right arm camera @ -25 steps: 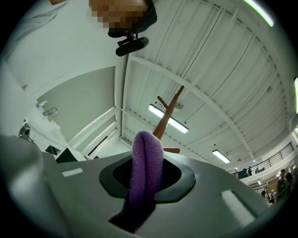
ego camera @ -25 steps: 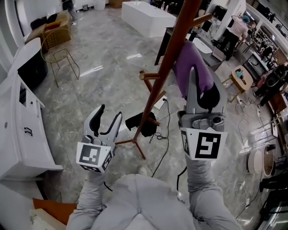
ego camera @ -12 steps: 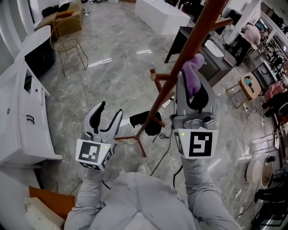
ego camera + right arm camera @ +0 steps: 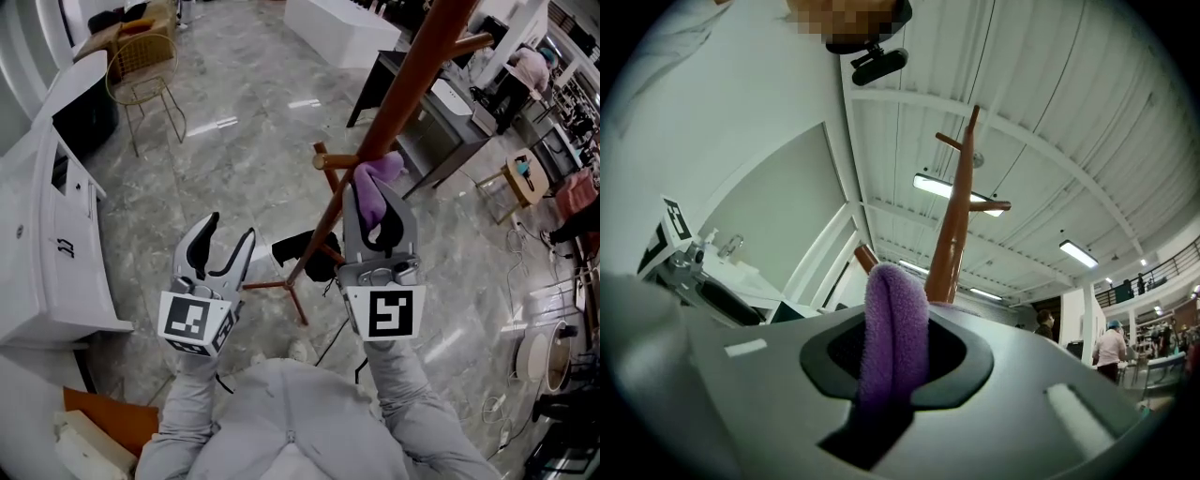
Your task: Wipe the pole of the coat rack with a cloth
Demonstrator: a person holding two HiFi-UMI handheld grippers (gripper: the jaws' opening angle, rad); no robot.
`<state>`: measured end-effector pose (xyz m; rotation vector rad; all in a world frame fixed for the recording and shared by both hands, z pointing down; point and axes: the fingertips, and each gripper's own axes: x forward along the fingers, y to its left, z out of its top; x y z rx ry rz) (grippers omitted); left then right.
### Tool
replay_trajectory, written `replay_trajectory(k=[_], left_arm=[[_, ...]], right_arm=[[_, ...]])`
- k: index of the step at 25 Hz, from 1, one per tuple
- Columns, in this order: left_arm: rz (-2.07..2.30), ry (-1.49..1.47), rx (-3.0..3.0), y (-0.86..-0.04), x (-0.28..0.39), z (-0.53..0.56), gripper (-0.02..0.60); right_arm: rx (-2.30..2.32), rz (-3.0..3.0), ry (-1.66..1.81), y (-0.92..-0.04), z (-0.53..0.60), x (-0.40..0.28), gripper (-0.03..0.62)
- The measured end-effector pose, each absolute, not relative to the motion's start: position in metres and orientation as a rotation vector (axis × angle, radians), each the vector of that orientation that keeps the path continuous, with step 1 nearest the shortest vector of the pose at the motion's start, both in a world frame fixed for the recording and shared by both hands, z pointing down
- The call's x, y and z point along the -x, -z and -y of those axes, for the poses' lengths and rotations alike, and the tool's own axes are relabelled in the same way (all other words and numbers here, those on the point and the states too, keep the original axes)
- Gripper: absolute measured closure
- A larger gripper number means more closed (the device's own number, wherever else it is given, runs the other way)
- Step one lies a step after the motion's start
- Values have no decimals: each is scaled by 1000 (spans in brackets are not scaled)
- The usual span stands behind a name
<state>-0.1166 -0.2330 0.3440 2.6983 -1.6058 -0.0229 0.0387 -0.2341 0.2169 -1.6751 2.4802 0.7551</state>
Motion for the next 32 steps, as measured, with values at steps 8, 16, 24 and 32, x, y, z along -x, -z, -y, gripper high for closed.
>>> replay_trajectory(k=[8,16,24,32], left_arm=[[1595,5,-2702,-347,114,234,314],[1594,-1,-2696,-348,115,233,314],[1602,-5,-2691,-349,117,231,314],[1594,-8,-2694,-351,117,229,314]], right_arm=[[1755,-2664,-657,-296,242,-32,525],[1813,-2888,-490,-389,251,-23,525],[1840,-3032,-322,-447,250,-22,525],[1829,-3077,-273,-455,246,-19,525]])
